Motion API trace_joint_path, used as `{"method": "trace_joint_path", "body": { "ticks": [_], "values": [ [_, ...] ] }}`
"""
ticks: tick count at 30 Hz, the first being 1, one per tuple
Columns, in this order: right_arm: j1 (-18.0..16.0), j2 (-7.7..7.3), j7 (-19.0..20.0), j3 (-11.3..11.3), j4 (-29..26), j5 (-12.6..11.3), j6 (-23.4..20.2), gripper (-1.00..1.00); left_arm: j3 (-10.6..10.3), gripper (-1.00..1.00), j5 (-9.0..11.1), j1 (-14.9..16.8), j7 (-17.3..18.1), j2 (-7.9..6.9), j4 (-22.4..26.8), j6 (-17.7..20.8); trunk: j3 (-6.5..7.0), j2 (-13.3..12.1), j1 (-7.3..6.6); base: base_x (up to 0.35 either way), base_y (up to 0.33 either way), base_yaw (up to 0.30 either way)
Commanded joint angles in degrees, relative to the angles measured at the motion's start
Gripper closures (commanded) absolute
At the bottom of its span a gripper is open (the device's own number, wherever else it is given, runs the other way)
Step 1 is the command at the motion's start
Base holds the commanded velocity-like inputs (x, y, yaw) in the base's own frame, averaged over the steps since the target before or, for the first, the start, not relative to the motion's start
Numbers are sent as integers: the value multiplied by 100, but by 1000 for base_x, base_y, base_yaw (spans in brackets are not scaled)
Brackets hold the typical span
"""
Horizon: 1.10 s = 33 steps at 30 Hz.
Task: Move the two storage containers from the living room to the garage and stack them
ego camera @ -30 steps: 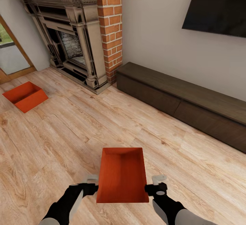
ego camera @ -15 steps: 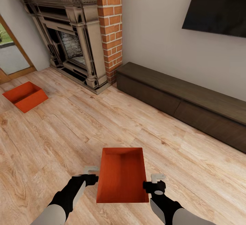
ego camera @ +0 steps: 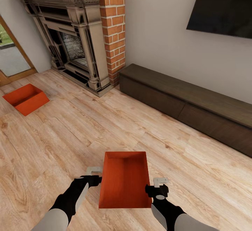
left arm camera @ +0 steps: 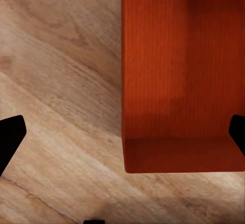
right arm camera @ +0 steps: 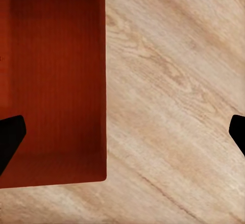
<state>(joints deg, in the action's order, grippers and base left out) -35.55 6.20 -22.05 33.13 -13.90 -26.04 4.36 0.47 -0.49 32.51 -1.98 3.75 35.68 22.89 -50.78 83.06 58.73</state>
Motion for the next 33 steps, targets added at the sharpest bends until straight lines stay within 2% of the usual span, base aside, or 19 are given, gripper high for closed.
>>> {"method": "trace_joint_path", "body": {
  "ticks": [1,25,33],
  "values": [
    [-4,-2,-17,44,3,-60,22,-100,3,-100,-4,2,-11,3,13,32,-4,2,0,0,0,0],
    [-4,-4,8,45,2,-34,-56,-100,13,-100,35,2,-47,12,18,68,-4,2,0,0,0,0],
    [-4,-20,8,45,2,-33,-58,-100,37,-100,31,2,-66,67,121,102,-22,42,22,0,0,0]
  ]
}}
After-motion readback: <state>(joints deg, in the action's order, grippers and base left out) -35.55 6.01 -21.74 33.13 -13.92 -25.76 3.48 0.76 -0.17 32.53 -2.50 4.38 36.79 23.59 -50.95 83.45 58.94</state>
